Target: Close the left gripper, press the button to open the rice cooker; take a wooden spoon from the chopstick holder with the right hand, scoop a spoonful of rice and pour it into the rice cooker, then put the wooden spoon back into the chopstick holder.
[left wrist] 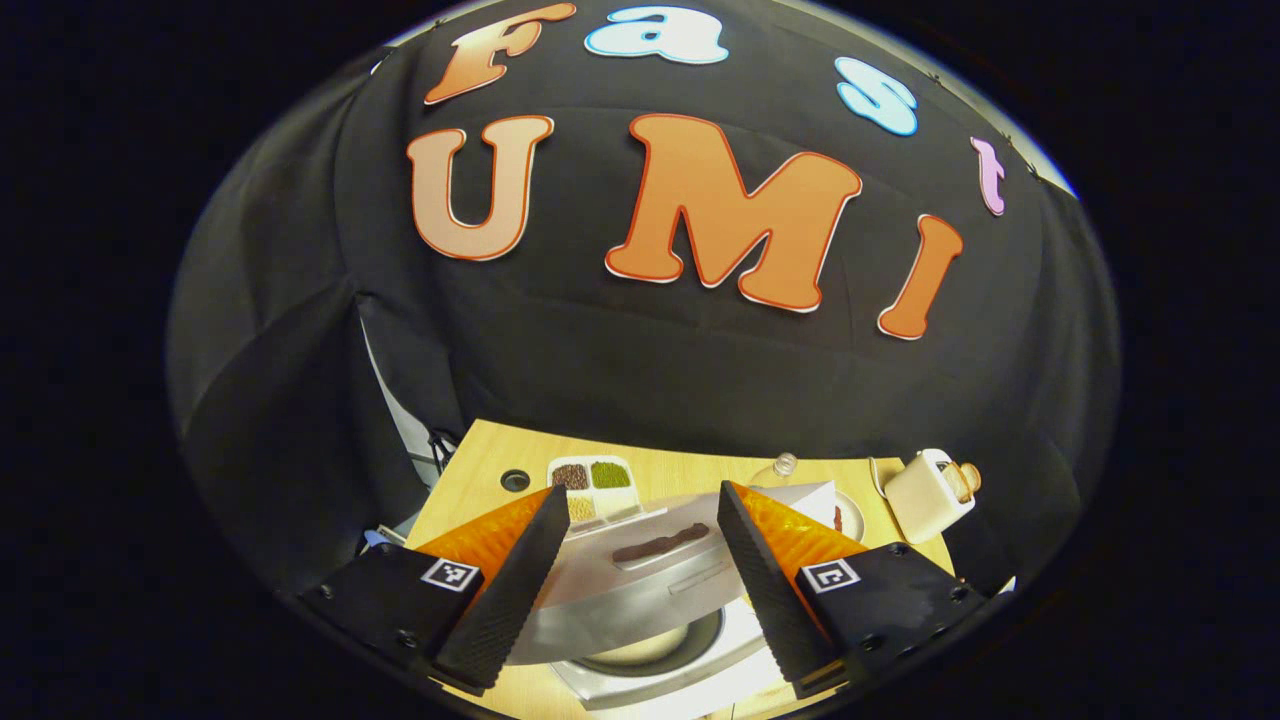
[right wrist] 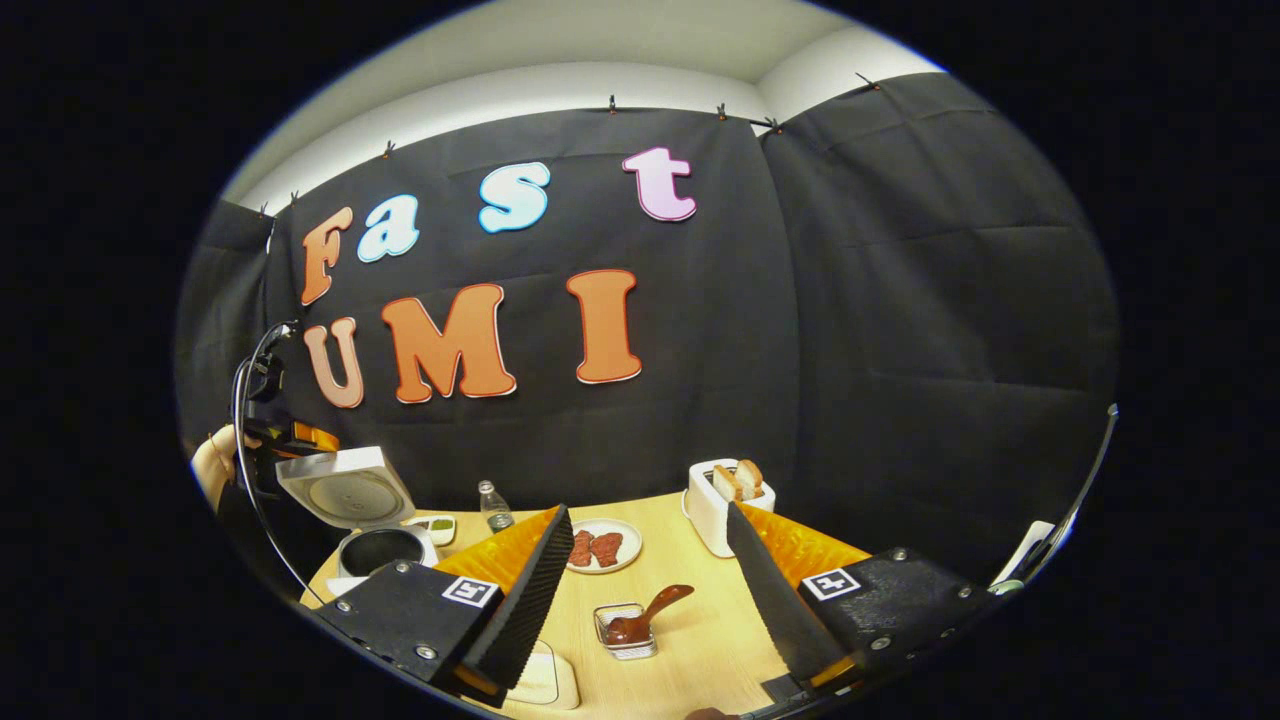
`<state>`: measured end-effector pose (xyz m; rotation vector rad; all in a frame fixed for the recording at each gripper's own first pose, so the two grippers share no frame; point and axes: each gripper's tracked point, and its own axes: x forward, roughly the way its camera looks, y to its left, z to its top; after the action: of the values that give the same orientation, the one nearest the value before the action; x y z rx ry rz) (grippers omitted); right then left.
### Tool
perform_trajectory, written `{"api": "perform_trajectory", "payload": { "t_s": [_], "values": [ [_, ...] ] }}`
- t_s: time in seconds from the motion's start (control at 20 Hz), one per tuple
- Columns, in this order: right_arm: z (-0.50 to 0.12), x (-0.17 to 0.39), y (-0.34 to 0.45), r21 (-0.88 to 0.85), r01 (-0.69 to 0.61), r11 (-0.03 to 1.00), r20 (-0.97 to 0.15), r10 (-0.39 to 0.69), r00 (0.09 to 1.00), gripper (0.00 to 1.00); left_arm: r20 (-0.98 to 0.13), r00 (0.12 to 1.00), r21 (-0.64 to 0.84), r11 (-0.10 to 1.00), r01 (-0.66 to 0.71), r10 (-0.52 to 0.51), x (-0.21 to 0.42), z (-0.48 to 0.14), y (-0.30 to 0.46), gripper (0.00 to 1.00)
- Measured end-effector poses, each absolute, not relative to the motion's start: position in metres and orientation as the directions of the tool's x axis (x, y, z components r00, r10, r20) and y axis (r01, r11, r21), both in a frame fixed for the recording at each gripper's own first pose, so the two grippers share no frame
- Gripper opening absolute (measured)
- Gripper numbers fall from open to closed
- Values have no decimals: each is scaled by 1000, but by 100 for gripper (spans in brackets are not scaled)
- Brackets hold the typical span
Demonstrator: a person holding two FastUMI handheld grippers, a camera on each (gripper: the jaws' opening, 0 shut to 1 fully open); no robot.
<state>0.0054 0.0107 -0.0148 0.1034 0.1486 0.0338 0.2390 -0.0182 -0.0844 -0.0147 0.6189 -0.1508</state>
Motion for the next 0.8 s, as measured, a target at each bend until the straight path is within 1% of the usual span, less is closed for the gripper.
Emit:
{"api": "perform_trajectory", "payload": {
  "t_s": [0.15,0.35,0.5,0.65,0.8],
  "values": [
    [-16,-1,15,99,-52,994,-149,67,987,95,-612,777,-32,986,165,-150,203,-113,-28,100],
    [-21,-13,15,117,-82,990,-161,101,982,95,-632,768,-16,993,120,-103,170,-155,-33,100],
    [-26,-19,9,122,-78,989,-174,99,980,95,-632,771,-31,997,71,-75,155,-184,-34,100],
    [-34,-25,5,130,-77,989,-194,102,976,95,-603,797,20,998,54,-31,152,-202,-29,100],
    [-39,-27,8,124,-86,989,-207,110,972,95,-603,798,44,998,41,-6,146,-221,-30,100]
  ]
}}
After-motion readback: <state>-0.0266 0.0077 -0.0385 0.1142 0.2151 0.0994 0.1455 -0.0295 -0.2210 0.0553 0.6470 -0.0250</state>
